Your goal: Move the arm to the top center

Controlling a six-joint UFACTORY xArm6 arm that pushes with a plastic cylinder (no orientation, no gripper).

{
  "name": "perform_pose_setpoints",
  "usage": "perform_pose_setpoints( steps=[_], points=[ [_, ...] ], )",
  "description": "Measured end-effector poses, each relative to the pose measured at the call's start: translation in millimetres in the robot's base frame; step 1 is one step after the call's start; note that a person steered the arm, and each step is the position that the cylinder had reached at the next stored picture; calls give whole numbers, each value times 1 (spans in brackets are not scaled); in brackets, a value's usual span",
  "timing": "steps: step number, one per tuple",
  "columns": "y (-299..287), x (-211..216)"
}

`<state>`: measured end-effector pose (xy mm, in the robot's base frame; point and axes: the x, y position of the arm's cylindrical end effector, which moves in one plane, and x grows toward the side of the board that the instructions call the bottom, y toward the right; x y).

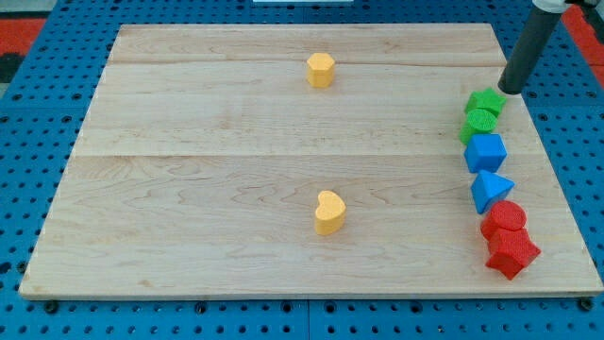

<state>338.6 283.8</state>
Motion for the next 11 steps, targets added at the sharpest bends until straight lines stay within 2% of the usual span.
perform_pose_setpoints(
  steps=[1, 2, 3, 4, 5, 6, 8, 9, 10, 11],
  points=[
    [11, 36],
    [-53, 43],
    [-52, 34],
    [-38, -3],
    [-113, -23],
    [-175, -14],
    [-82, -2],
    [-76, -29],
    [-115, -95],
    [-207, -139]
  ],
)
